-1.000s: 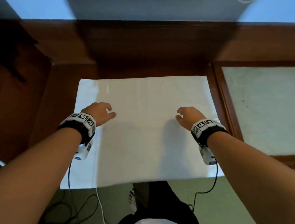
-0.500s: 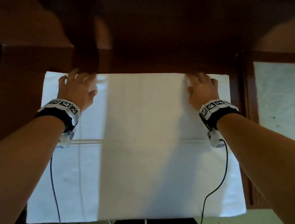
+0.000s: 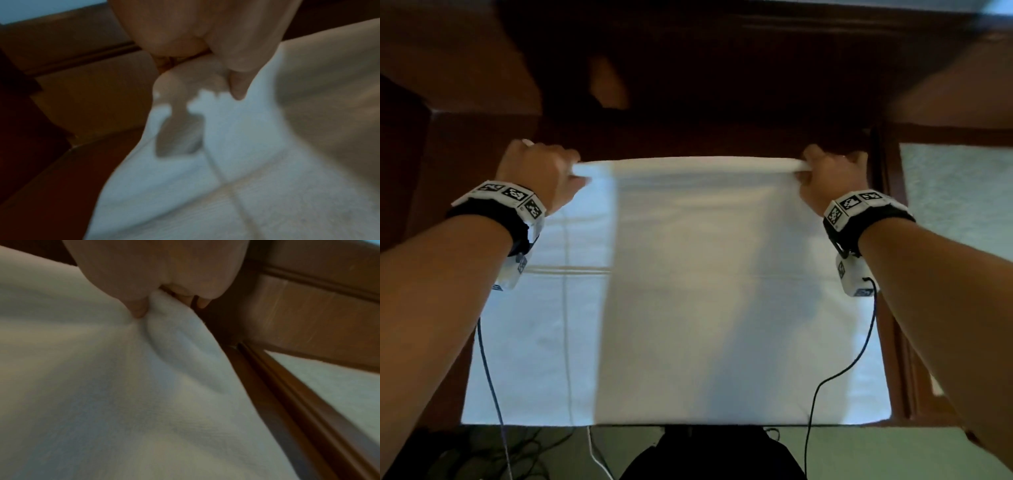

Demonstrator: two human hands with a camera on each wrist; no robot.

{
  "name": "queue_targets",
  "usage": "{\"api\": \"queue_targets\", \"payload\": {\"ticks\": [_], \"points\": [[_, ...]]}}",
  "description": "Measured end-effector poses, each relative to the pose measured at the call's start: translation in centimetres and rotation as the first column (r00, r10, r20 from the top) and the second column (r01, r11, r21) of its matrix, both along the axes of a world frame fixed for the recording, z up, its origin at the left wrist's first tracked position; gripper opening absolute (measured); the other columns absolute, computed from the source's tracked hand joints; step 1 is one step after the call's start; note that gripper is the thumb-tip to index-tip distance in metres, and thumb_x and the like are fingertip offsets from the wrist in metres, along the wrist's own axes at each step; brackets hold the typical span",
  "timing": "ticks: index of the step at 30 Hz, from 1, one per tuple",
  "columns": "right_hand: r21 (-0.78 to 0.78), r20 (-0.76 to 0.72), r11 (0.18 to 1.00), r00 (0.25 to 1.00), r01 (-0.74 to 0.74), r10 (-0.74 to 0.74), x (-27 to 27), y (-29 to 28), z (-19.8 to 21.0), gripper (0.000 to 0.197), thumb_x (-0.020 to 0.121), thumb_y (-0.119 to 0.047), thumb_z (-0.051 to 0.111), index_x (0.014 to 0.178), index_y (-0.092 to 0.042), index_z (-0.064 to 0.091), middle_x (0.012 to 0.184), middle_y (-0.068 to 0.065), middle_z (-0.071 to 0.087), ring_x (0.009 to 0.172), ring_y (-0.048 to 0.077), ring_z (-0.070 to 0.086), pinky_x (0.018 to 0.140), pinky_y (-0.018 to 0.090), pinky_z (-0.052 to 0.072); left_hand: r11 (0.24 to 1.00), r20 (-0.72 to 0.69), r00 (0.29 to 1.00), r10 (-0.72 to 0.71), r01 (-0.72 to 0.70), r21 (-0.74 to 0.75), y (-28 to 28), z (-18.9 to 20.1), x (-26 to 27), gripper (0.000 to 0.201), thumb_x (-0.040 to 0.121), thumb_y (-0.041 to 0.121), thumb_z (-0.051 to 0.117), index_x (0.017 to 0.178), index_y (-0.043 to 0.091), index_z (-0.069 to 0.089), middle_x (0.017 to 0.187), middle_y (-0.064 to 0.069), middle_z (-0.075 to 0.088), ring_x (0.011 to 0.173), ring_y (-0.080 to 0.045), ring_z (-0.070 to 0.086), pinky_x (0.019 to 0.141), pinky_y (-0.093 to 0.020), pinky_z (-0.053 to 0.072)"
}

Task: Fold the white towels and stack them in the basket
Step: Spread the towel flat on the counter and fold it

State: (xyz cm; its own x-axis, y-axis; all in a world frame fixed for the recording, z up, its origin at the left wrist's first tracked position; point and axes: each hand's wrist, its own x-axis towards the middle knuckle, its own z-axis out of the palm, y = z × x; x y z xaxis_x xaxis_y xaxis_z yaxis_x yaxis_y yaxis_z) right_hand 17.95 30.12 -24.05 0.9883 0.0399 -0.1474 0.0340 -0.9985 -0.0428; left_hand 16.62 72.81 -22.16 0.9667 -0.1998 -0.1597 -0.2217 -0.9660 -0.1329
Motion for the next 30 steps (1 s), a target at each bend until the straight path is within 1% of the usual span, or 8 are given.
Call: {"api": "queue_targets", "payload": {"ticks": [3,8,15,20,23,26,28,30], "points": [[0.021,0.102,1.0,0.995,-0.002,0.0,-3.0,0.3,1.8,0.011,0.094,-0.025,0.05,0.103,-0.019,0.052,0.087,0.003,0.062,0.088,0.032,0.061,0.102,0.05,0.026,0.999,0.06,0.998,-0.035,0.037,-0.034,0.8,2.4,-2.9,0.032,0.093,0.04,0.059,0.073,0.02,0.045,0.068,-0.002,0.047,0.065,-0.024,0.041,0.086,-0.047,0.034],[0.023,0.22,0.999,0.975,-0.024,0.019,-11.0,0.3,3.9,0.012,0.094,-0.021,0.049,0.1,-0.012,0.055,0.11,0.015,0.063,0.118,0.037,0.053,0.101,0.056,0.027,0.997,0.126,0.992,-0.005,0.015,-0.072,1.3,4.3,-11.1,0.018,0.089,0.027,0.063,0.081,0.013,0.056,0.076,-0.006,0.049,0.079,-0.035,0.053,0.091,-0.057,0.031],[-0.011,0.345,1.0,0.939,0.005,-0.001,-27.3,-0.8,1.5,0.016,0.085,-0.025,0.053,0.095,-0.014,0.057,0.093,0.01,0.057,0.09,0.033,0.053,0.084,0.048,0.029,0.992,0.321,0.946,-0.049,0.082,-0.091,2.2,1.0,-26.4,0.011,0.081,0.014,0.062,0.092,0.01,0.064,0.087,-0.013,0.058,0.084,-0.037,0.057,0.083,-0.05,0.032],[-0.218,-0.061,0.972,0.992,0.091,-0.107,-36.4,-1.8,-3.1,0.02,0.074,-0.009,0.063,0.093,-0.014,0.061,0.09,0.008,0.055,0.089,0.032,0.054,0.085,0.048,0.031,1.0,-0.087,0.996,0.007,-0.008,-0.01,1.8,-4.9,-33.6,0.032,0.077,0.017,0.073,0.109,0.017,0.068,0.093,-0.01,0.062,0.083,-0.034,0.062,0.078,-0.047,0.034],[-0.239,-0.101,0.964,0.985,0.113,-0.14,-37.7,-1.7,-3.8,0.027,0.071,-0.002,0.064,0.096,-0.011,0.061,0.09,0.01,0.054,0.085,0.033,0.052,0.082,0.048,0.032,0.996,-0.219,0.972,0.085,-0.091,-0.02,0.9,-6.0,-34.4,0.048,0.071,0.014,0.079,0.117,0.013,0.065,0.097,-0.014,0.063,0.084,-0.036,0.063,0.077,-0.046,0.046],[-0.211,-0.14,0.975,0.985,0.068,-0.099,-37.1,-1.4,-4.2,0.06,0.069,-0.003,0.065,0.127,-0.015,0.054,0.128,0.015,0.05,0.112,0.039,0.048,0.091,0.055,0.035,0.986,-0.205,0.976,0.073,-0.101,-0.13,-0.4,-6.7,-34.5,0.068,0.068,0.011,0.082,0.133,0.01,0.062,0.122,-0.023,0.059,0.102,-0.046,0.058,0.079,-0.055,0.051],[-0.162,-0.259,0.984,0.959,0.073,-0.114,-35.9,-1.7,-4.4,0.08,0.079,-0.006,0.058,0.151,-0.023,0.027,0.158,0.016,0.021,0.142,0.043,0.024,0.108,0.06,0.027,0.971,-0.225,0.969,0.104,-0.148,-0.187,-0.6,-7.3,-34.1,0.072,0.079,0.009,0.072,0.147,0.02,0.051,0.146,-0.019,0.044,0.126,-0.046,0.043,0.086,-0.06,0.049],[-0.064,-0.347,0.992,0.93,0.107,-0.123,-34.0,-2.3,-4.8,0.086,0.085,0.0,0.051,0.156,-0.025,0.011,0.165,0.013,0.001,0.15,0.041,0.003,0.116,0.061,0.017,0.961,-0.222,0.971,0.086,-0.14,-0.239,-0.1,-8.0,-32.8,0.07,0.084,0.007,0.065,0.149,0.022,0.046,0.151,-0.015,0.036,0.132,-0.043,0.036,0.085,-0.061,0.051]]}}
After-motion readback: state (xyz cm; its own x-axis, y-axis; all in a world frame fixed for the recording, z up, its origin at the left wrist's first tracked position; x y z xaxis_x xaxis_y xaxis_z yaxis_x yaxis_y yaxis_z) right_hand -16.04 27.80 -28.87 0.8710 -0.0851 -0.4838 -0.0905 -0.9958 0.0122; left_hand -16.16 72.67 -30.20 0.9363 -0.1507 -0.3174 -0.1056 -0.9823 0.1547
